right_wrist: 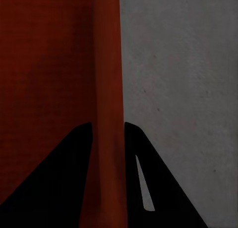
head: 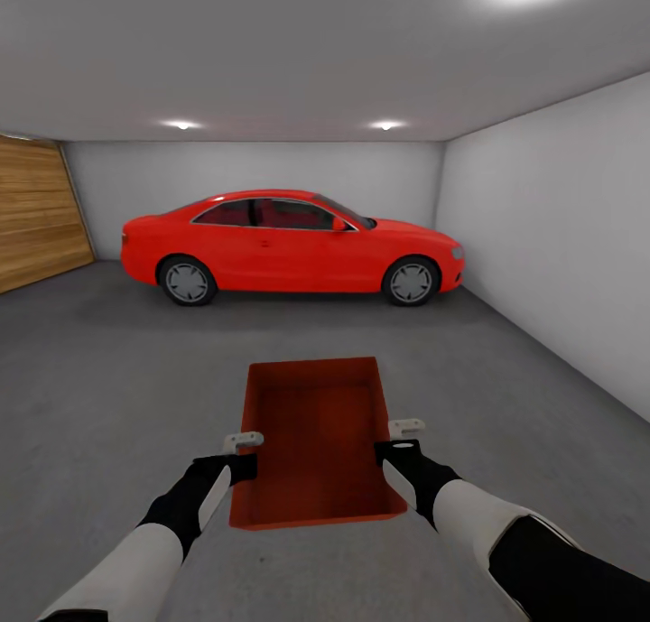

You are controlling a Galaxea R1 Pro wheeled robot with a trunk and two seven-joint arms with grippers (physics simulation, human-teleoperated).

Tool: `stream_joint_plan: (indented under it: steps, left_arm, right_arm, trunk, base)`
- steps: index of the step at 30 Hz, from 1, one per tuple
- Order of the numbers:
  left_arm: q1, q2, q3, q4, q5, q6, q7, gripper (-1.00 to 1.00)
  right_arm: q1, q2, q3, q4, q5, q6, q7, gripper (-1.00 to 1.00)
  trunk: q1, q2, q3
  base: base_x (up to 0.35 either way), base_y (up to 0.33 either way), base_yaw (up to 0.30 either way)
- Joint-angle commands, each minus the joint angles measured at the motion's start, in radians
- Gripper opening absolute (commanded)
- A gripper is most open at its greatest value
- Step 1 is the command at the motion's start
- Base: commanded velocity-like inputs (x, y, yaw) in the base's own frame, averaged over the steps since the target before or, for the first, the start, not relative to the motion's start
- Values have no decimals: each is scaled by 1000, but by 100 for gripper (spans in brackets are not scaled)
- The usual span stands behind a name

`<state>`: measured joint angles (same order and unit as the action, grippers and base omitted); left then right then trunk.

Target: Move the two storage containers from the living room to the garage. In the garage, place one container on the floor and stack the other container on top of it (either order is fine).

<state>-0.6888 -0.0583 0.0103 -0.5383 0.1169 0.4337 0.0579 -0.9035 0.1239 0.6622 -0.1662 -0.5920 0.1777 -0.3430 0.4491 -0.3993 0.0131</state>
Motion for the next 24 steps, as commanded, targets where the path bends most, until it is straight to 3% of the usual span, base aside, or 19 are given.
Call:
stream_joint_plan:
  steps: [1, 24]
  left_arm:
    - [0, -1, -3, 0, 12, 5, 11, -100]
    - [0, -1, -3, 0, 12, 5, 11, -100]
  right_arm:
    - [0, 0, 24, -7, -6, 7, -7, -100]
    - [0, 0, 24, -7, -6, 6, -7, -100]
  trunk:
    - [1, -1, 0]
    - [1, -1, 0]
  base:
    - [322, 0, 0]
    - [322, 0, 0]
